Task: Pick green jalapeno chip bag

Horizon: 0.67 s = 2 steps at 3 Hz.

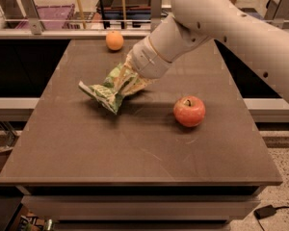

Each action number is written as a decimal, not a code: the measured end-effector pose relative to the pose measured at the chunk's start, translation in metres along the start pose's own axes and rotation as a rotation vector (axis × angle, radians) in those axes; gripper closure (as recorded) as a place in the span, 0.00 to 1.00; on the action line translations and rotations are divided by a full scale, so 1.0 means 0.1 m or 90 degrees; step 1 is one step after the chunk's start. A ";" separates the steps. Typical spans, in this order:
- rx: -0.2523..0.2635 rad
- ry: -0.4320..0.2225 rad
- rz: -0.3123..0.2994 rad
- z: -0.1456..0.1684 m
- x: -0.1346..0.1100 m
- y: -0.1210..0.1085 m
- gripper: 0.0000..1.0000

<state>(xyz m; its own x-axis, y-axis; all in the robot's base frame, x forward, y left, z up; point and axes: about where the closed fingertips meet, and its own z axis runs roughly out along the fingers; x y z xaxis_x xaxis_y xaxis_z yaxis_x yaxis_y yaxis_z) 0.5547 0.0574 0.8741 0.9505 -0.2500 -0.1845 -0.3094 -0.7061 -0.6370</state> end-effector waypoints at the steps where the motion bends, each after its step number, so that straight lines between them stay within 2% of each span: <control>1: 0.043 0.016 -0.025 -0.15 0.08 -0.06 1.00; 2: 0.054 0.039 -0.048 -0.34 0.07 -0.19 1.00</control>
Offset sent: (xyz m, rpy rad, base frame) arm 0.0143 -0.0178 0.0672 0.0594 -0.1831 -0.0054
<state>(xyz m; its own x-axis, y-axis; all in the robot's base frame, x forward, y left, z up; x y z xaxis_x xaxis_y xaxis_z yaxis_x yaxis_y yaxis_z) 0.5661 0.0463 0.9105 0.9666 -0.2406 -0.0887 -0.2310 -0.6665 -0.7088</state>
